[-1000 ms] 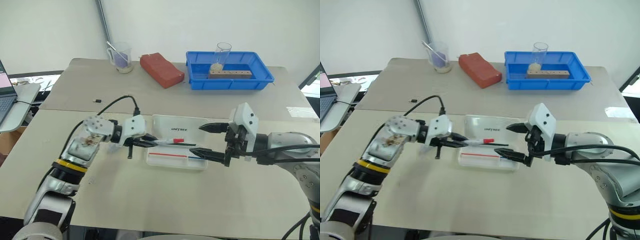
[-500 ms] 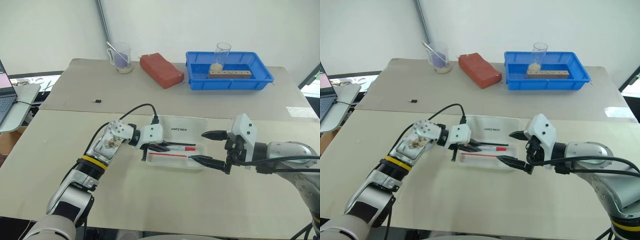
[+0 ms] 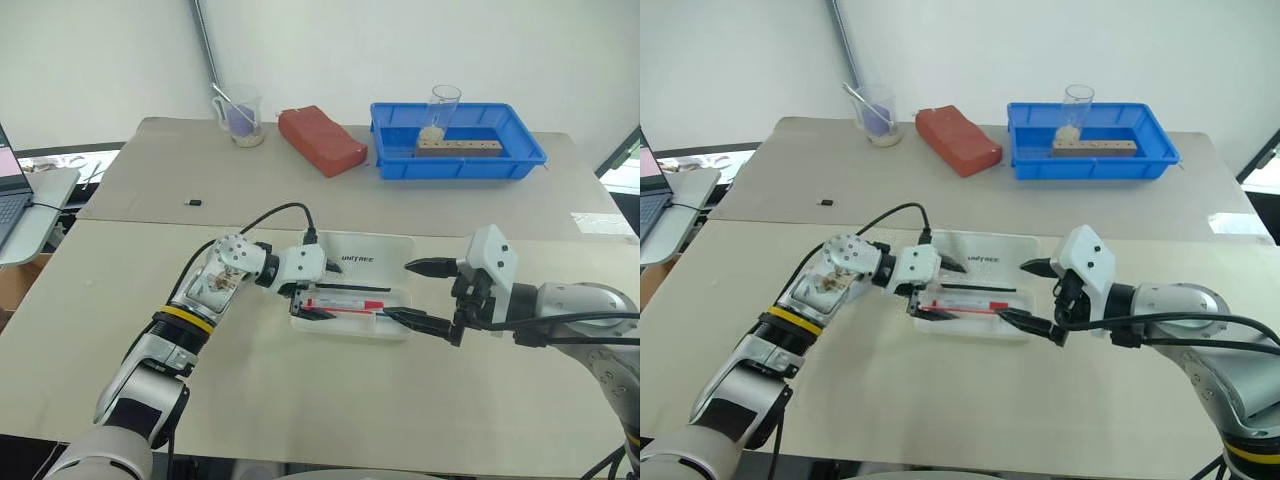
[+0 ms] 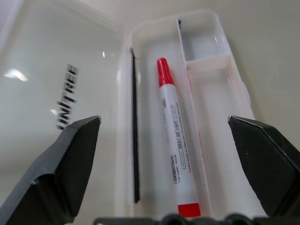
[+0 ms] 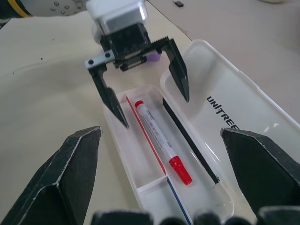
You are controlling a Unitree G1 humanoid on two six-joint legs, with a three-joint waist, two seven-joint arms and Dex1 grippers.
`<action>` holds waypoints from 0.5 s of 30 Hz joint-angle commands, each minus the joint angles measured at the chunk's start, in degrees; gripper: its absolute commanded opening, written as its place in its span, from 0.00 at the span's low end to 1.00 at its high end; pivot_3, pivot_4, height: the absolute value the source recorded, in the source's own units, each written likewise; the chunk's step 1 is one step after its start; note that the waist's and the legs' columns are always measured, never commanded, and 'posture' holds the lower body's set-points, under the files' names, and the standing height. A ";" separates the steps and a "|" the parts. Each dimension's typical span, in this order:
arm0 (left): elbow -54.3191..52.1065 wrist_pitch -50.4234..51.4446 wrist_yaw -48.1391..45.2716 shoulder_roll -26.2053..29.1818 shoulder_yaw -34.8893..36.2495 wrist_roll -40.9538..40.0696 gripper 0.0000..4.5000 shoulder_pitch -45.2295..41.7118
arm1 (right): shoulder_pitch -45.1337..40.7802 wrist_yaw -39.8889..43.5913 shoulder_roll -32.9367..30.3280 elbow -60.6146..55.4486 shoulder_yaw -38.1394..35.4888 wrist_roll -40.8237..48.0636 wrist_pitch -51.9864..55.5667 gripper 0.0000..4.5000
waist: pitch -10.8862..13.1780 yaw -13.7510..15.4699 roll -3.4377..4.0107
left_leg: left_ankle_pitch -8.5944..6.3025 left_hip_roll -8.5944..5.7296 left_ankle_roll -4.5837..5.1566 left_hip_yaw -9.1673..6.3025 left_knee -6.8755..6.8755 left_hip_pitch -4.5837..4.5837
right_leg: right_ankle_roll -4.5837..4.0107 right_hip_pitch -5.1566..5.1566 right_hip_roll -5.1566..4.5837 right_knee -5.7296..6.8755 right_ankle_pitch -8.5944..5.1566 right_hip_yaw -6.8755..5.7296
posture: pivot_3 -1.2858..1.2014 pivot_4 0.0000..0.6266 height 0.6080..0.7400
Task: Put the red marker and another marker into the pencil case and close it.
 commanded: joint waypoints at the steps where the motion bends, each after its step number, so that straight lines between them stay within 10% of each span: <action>1: -7.24 6.29 0.19 5.18 6.71 -4.17 0.99 -0.87 | -2.83 0.50 0.48 -0.29 0.21 0.42 -1.32 1.00 | -0.01 -0.20 0.02 | 0.00 0.01 0.00 -0.01 -0.02 0.00 | 0.00 -0.01 0.02 0.01 0.00 0.00 | 0.52 0.24 1.00; 15: -16.66 23.67 18.94 13.01 21.20 -6.19 0.99 19.41 | -17.49 0.80 8.23 2.29 8.79 4.07 1.19 1.00 | -0.01 0.22 0.02 | 0.00 0.09 -0.01 -0.01 -0.08 0.18 | -0.01 -0.06 0.02 0.04 -0.01 -0.02 | 0.52 0.24 1.00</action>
